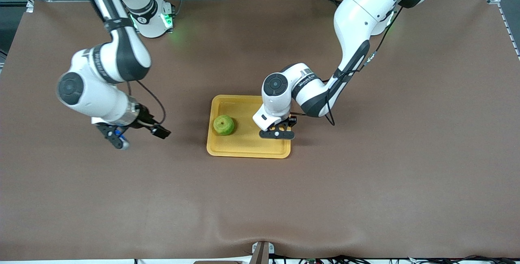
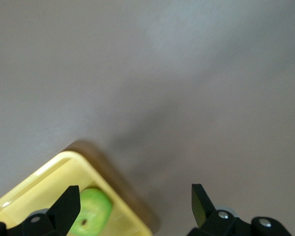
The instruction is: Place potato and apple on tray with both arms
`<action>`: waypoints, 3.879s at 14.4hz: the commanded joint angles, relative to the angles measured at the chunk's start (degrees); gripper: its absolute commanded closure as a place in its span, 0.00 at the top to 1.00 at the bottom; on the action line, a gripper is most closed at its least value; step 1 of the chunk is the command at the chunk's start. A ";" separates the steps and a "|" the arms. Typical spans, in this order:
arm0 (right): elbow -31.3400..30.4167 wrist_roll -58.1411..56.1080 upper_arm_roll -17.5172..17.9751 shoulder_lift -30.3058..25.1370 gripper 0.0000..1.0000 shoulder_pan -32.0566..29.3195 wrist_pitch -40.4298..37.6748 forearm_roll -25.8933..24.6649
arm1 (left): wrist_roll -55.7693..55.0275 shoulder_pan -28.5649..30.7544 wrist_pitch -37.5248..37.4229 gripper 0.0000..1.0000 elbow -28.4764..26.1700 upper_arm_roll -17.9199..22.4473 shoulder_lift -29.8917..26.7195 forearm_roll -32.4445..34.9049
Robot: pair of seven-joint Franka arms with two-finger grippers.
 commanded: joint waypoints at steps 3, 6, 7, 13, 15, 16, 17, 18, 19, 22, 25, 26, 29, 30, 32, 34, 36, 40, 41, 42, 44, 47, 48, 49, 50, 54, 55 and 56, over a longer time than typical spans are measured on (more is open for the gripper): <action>-8.51 -19.30 1.02 -9.90 1.00 -9.05 -0.56 0.26 | -1.05 -0.77 -0.03 1.00 1.58 0.84 0.63 1.52; -7.90 -29.08 1.02 -12.27 1.00 -13.98 -4.69 0.17 | -0.96 -0.34 -0.56 1.00 1.76 0.84 -1.21 1.44; -7.29 -31.19 0.84 -13.41 1.00 -14.08 -6.18 -0.17 | -0.79 0.01 -0.73 1.00 1.76 0.84 -2.09 1.26; 8.16 -32.53 1.19 -13.69 1.00 -13.72 -25.15 -9.32 | 1.84 6.07 -7.58 1.00 1.67 -0.03 -9.47 -0.05; 12.39 -33.14 1.19 -13.69 1.00 -13.72 -29.20 -9.41 | 6.66 8.35 -9.25 1.00 1.58 0.05 -12.63 -3.64; 13.28 -34.37 1.19 -13.95 1.00 -13.81 -29.57 -9.41 | 9.21 10.37 -10.65 1.00 1.58 0.05 -14.21 -5.40; 13.55 -36.55 1.02 -14.65 1.00 -13.90 -29.83 -9.41 | 10.89 11.87 -12.75 1.00 1.58 0.05 -15.80 -6.46; 13.46 -38.75 0.84 -15.61 1.00 -14.07 -30.09 -9.67 | 12.12 13.36 -15.04 1.00 1.58 0.05 -17.20 -6.65; 13.55 -39.47 0.84 -16.23 1.00 -14.08 -30.62 -10.37 | 13.79 15.20 -17.58 1.00 1.58 0.05 -18.78 -6.65; 14.51 -39.48 1.19 -16.33 1.00 -13.90 -32.29 -12.57 | 21.52 20.04 -22.35 1.00 1.67 -0.03 -23.27 -7.26; 18.90 -39.39 1.46 -16.06 1.00 -13.46 -35.97 -12.48 | 22.50 24.87 -25.42 1.00 1.67 0.05 -27.58 -11.82; 19.17 -39.48 1.28 -15.98 1.00 -13.72 -36.33 -12.22 | 24.25 26.81 -27.17 1.00 1.67 -0.03 -28.63 -12.44; 21.45 -38.78 1.11 -15.71 1.00 -13.90 -36.42 -12.04 | 32.51 31.29 -30.43 1.00 1.76 0.05 -32.06 -13.59; 21.63 -38.60 1.28 -15.71 1.00 -13.73 -36.43 -12.04 | 33.92 32.96 -31.83 1.00 1.76 -0.12 -32.85 -13.59; 21.81 -38.77 1.46 -15.71 1.00 -13.38 -36.34 -12.04 | 36.21 33.50 -33.77 1.00 1.76 0.49 -35.04 -13.59; 21.90 -38.69 1.55 -15.71 1.00 -12.85 -36.25 -12.39 | 36.65 33.59 -35.62 1.00 1.76 0.76 -36.55 -13.42; 22.43 -38.51 1.28 -15.71 1.00 -13.02 -36.43 -12.40 | 39.01 35.25 -37.38 1.00 1.76 0.58 -38.57 -13.59; 22.51 -38.51 1.46 -15.71 1.00 -12.76 -36.34 -12.31 | 45.43 35.18 -39.58 1.00 1.06 2.76 -43.83 -14.12; 22.52 -38.60 1.46 -15.71 1.00 -12.76 -36.34 -12.31 | 45.62 32.22 -41.15 1.00 0.88 5.91 -45.15 -14.64; 22.52 -38.60 1.46 -15.71 1.00 -12.76 -36.34 -12.39 | 45.79 28.71 -43.25 1.00 0.88 10.03 -46.04 -15.17; 22.52 -38.60 1.37 -15.71 1.00 -12.85 -36.42 -12.40 | 45.97 27.00 -45.47 1.00 0.09 12.88 -48.15 -18.23; 22.52 -38.51 1.28 -15.71 1.00 -13.02 -36.34 -12.40 | 45.10 27.00 -47.93 1.00 -1.05 12.89 -50.52 -18.78; 22.52 -38.60 1.28 -15.71 1.00 -13.02 -36.42 -12.40 | 44.92 27.00 -48.02 1.00 -1.23 12.89 -51.05 -18.78; 22.43 -38.68 1.28 -15.71 1.00 -12.93 -36.77 -12.31 | 44.92 27.44 -48.19 1.00 -1.23 12.80 -51.06 -19.82; 22.43 -38.60 1.37 -15.71 1.00 -12.76 -38.17 -12.39 | 44.74 27.53 -48.37 1.00 -1.32 12.71 -51.40 -21.05; 23.13 -38.69 1.20 -15.71 1.00 -13.11 -38.71 -12.48 | 44.65 27.53 -49.07 1.00 -1.84 12.45 -52.28 -21.50; 23.22 -38.69 1.28 -15.71 1.00 -13.11 -38.71 -12.57 | 44.65 27.53 -49.07 1.00 -1.76 12.53 -52.29 -21.50; 23.22 -38.69 1.20 -15.71 1.00 -13.11 -38.71 -12.57 | 44.65 27.62 -49.07 1.00 -1.76 12.53 -52.29 -21.59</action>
